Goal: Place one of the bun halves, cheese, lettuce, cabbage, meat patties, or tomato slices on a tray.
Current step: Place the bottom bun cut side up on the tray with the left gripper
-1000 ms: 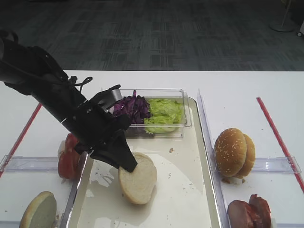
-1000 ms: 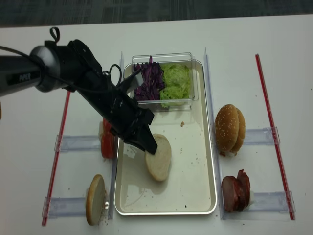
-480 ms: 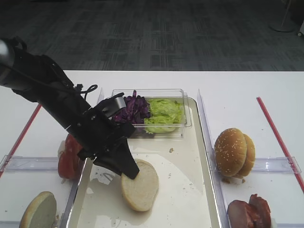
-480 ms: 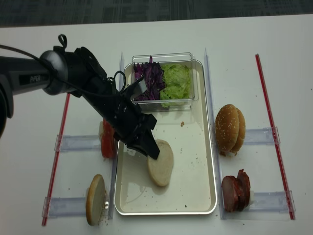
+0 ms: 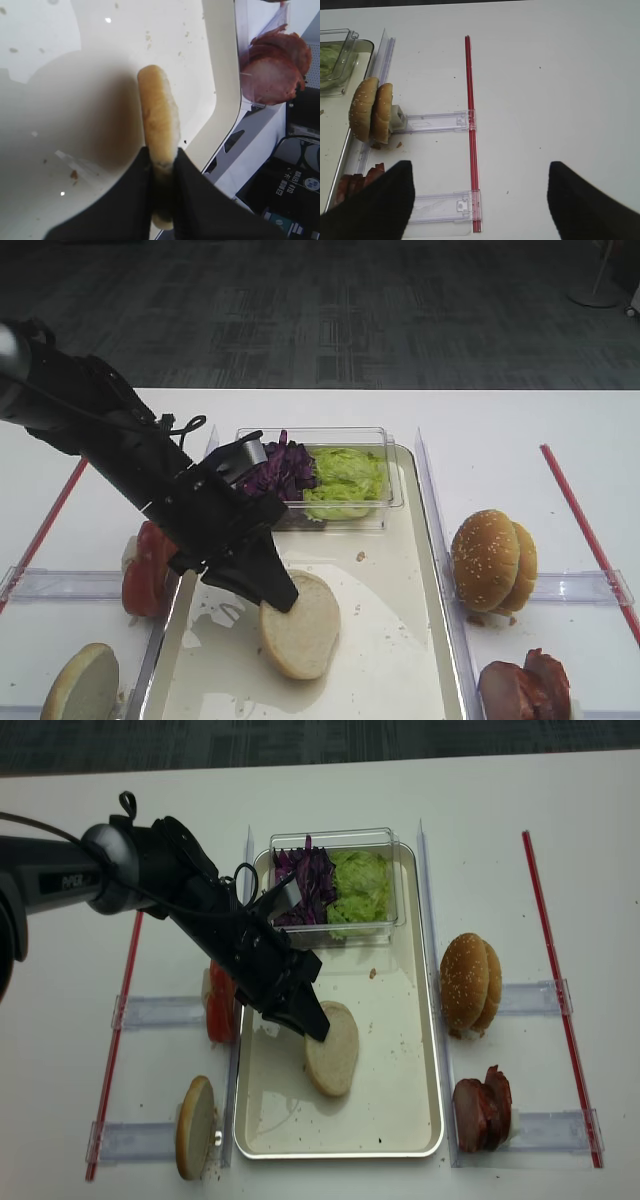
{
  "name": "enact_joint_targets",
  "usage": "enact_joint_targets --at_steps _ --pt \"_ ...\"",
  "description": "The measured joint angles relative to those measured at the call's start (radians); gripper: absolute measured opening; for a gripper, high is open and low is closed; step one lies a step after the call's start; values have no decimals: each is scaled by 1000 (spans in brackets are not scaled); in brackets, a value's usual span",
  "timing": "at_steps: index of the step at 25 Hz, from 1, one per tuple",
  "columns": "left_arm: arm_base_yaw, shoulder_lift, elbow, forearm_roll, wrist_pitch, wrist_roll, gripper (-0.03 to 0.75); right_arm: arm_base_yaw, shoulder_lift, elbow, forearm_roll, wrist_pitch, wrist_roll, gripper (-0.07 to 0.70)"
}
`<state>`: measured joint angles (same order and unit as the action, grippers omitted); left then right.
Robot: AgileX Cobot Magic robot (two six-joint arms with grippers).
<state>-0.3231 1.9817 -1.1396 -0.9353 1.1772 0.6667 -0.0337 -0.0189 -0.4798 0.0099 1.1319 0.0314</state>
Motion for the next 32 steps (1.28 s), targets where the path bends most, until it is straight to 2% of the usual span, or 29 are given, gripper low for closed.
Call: enact_joint_targets --at_steps 22,32 --pt "-12 0 0 -10 0 2 46 0 0 0 0 0 0 571" --pt "-29 0 0 10 -2 2 108 0 0 0 0 0 0 571"
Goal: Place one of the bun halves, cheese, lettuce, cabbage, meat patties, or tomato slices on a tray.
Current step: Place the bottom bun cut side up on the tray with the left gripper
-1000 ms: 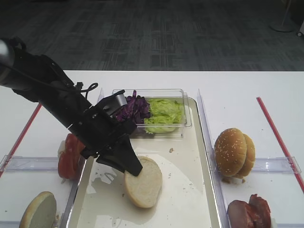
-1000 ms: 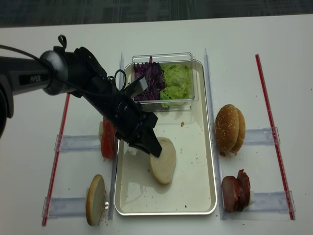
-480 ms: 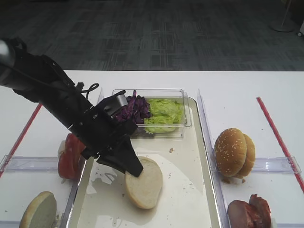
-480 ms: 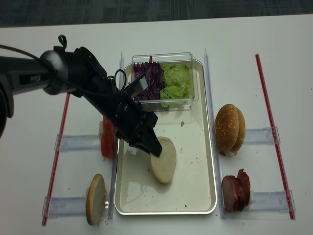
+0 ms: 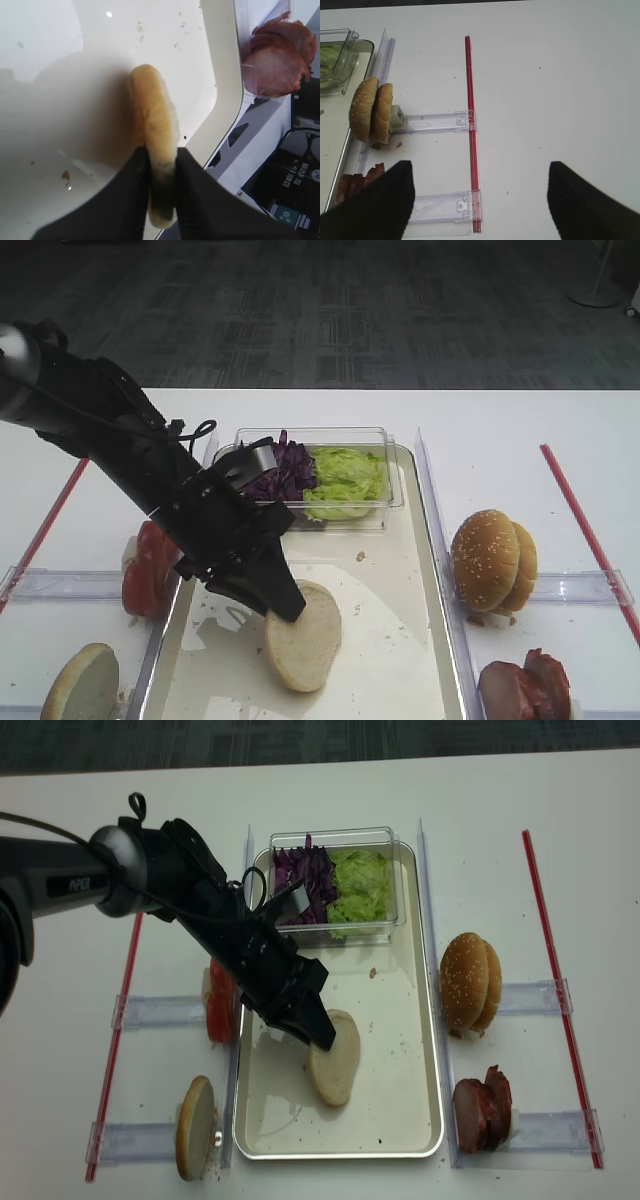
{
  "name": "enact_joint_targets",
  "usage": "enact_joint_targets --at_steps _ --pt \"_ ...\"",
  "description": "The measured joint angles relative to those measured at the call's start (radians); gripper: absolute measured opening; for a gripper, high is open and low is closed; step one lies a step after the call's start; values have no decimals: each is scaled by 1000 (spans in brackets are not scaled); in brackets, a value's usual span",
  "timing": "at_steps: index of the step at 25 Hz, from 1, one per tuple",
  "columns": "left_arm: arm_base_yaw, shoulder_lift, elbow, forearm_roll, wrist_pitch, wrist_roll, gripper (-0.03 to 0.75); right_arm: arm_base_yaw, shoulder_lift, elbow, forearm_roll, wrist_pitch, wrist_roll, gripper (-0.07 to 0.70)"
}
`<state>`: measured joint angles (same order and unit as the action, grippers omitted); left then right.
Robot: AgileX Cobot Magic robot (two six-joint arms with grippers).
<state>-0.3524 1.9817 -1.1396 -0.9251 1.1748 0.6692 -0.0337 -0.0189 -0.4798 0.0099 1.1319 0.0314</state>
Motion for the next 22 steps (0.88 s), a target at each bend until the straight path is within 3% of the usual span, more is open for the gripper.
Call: enact_joint_targets --at_steps 11,18,22 --pt "0 0 0 3 -37 0 122 0 0 0 0 0 0 571" --pt "0 0 0 6 -65 0 236 0 0 0 0 0 0 571" --pt "0 0 0 6 -82 0 255 0 0 0 0 0 0 571"
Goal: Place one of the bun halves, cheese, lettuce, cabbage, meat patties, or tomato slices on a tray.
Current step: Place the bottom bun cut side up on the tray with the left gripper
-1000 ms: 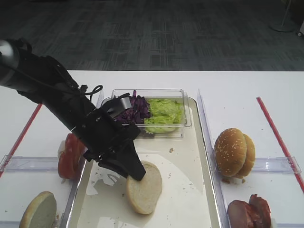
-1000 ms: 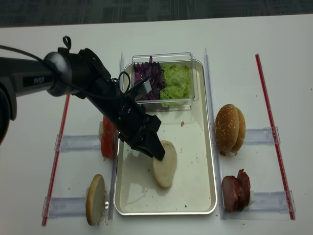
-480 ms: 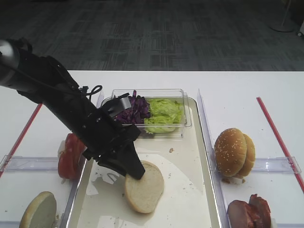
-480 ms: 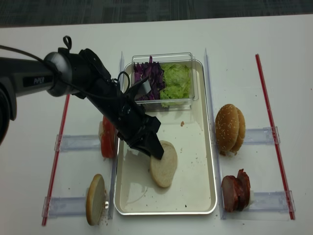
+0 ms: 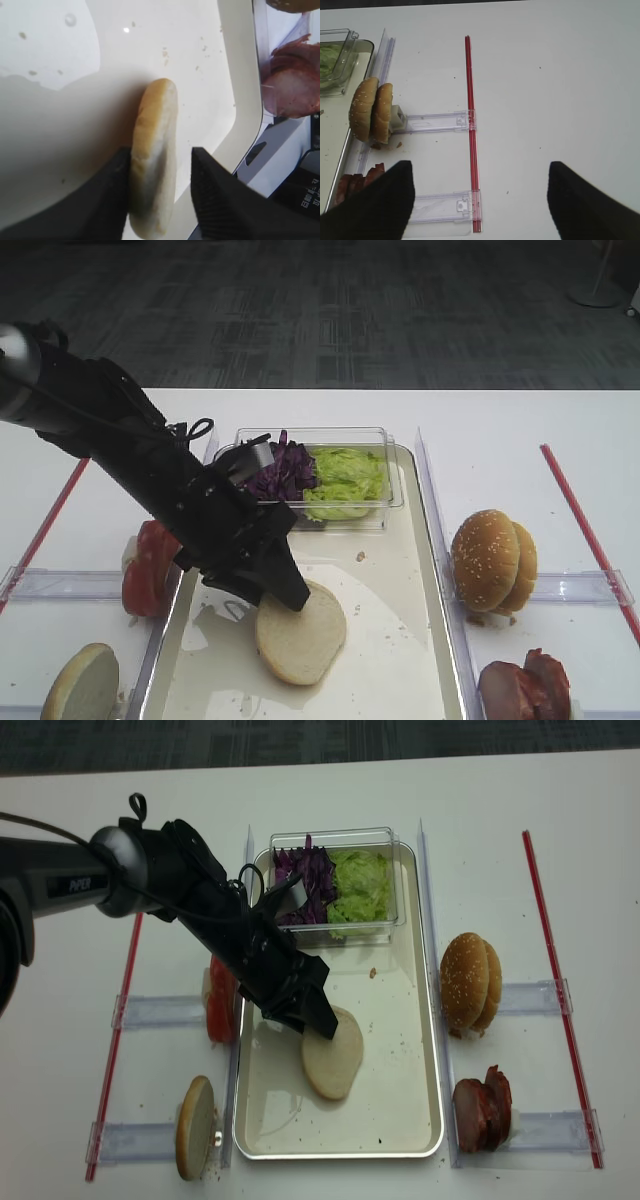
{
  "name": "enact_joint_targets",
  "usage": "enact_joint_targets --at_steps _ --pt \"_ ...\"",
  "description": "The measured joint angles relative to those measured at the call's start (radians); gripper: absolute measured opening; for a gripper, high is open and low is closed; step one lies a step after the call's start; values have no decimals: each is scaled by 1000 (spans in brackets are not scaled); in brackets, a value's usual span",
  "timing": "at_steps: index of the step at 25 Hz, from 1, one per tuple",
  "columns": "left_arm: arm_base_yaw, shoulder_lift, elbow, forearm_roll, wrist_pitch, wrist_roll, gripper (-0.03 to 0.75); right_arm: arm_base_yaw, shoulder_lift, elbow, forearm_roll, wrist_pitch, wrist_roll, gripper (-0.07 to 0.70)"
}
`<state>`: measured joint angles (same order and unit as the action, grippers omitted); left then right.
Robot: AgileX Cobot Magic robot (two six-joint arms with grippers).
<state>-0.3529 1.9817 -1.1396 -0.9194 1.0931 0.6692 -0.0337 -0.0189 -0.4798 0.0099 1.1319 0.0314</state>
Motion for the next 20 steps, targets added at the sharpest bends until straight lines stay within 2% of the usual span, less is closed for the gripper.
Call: enact_joint_targets --at_steps 12,20 --pt "0 0 0 9 -29 3 378 0 0 0 0 0 0 571" --pt "0 0 0 9 -44 22 419 0 0 0 0 0 0 571"
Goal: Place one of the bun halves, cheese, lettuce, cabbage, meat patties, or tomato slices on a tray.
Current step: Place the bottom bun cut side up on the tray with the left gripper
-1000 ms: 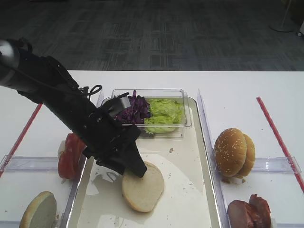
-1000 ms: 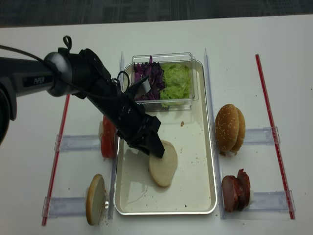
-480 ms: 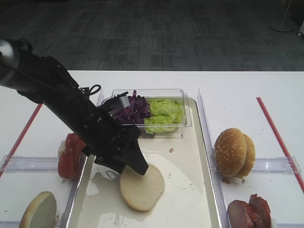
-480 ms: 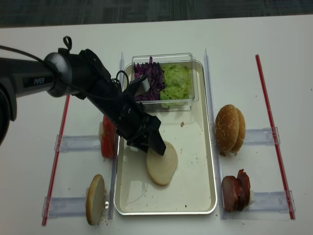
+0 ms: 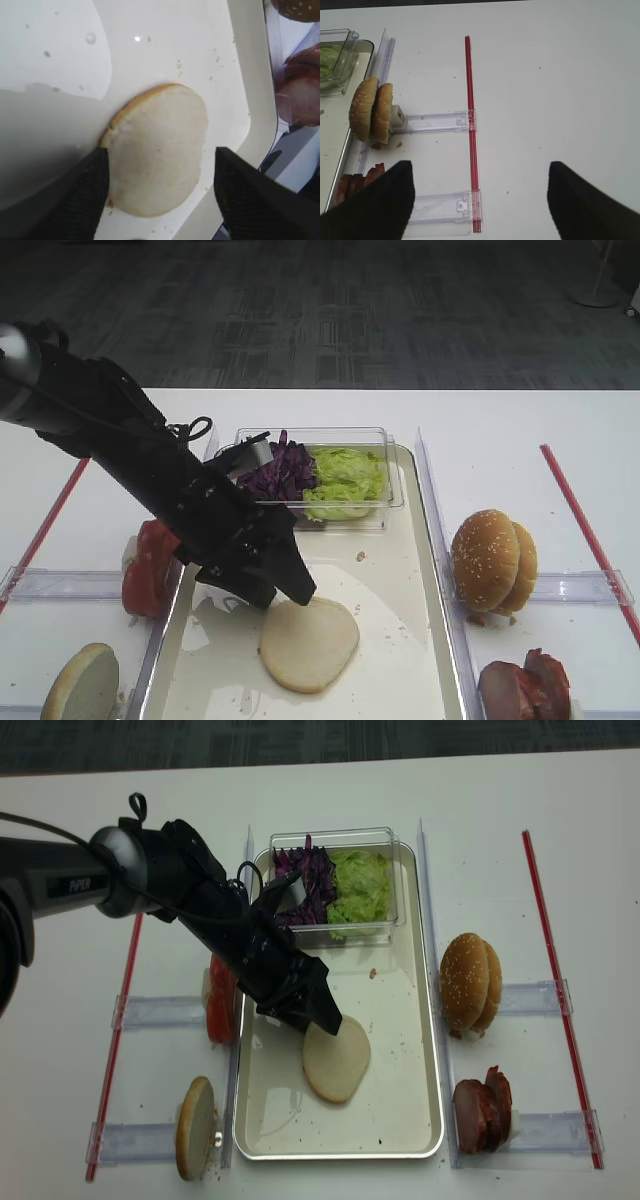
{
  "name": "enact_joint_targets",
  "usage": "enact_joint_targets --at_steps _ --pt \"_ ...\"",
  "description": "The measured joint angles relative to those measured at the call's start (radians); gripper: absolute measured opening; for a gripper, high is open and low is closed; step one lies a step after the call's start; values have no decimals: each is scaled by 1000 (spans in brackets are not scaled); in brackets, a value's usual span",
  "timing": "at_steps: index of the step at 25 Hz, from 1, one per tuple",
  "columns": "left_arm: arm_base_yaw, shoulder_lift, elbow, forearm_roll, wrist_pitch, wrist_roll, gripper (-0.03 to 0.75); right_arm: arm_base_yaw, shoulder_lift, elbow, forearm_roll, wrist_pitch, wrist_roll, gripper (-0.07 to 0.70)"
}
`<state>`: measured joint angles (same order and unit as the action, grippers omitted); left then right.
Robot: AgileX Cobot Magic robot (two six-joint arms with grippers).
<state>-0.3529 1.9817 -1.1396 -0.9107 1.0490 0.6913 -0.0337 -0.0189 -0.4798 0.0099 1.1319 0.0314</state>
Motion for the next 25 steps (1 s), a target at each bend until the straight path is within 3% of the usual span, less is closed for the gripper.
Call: enact_joint_targets --at_steps 15,25 --pt "0 0 -45 42 -16 -8 421 0 0 0 0 0 0 571" --pt "0 0 -118 84 78 -67 421 0 0 0 0 0 0 571"
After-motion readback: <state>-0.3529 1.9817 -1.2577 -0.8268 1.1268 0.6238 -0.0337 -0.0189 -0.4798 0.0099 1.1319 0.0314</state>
